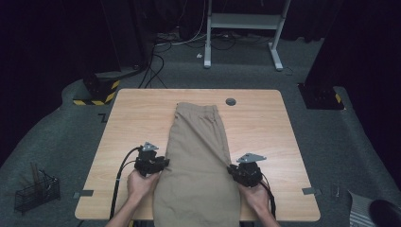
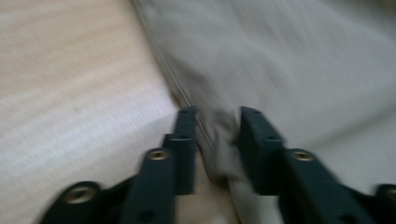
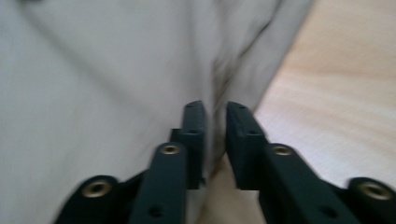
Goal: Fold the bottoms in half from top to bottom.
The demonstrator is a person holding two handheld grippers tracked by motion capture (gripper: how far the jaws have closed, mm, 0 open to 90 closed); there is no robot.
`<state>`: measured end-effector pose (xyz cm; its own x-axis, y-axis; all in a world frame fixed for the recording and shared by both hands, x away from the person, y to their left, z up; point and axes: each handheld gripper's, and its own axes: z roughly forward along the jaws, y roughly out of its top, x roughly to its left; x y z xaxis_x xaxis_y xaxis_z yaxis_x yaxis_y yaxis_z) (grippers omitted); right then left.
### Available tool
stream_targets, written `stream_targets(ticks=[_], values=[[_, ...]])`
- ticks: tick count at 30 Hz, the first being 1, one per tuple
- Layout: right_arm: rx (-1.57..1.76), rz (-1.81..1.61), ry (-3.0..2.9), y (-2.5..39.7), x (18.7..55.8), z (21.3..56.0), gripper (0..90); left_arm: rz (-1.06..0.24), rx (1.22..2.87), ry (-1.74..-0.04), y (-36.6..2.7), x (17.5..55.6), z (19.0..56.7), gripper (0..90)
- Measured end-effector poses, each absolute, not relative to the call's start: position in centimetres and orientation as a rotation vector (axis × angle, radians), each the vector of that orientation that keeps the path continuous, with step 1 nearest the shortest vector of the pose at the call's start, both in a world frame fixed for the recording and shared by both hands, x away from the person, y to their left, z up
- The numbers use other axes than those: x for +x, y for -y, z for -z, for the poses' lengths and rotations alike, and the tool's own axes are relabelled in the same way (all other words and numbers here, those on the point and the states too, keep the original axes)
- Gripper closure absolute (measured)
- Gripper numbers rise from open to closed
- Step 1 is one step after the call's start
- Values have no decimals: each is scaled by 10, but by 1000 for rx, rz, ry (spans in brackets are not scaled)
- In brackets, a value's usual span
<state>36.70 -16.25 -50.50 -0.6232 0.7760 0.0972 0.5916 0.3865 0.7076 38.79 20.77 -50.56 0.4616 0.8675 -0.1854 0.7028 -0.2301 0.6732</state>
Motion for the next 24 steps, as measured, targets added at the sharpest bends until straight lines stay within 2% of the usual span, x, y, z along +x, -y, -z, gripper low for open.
stream_targets(ticks=[3,6,13,19,21,24], values=[[1275,-1130,-2321,166,380,495,708,-326,1956,-1330,-205,400,504,530],[1303,-1141,-2286,158,401,489,692,-347,1957,-1336,-199,409,507,482],[1354,-1086,-2268,138,441,493,682,-413,1973,-1334,-193,411,517,449],[1352,-1020,-2301,123,450,505,634,-567,1978,-1256,-188,401,527,434],[1345,-980,-2322,118,451,510,654,-566,1975,-1261,-187,401,527,428],[1326,-960,-2329,115,453,512,824,-568,1976,-1262,-187,401,527,424]])
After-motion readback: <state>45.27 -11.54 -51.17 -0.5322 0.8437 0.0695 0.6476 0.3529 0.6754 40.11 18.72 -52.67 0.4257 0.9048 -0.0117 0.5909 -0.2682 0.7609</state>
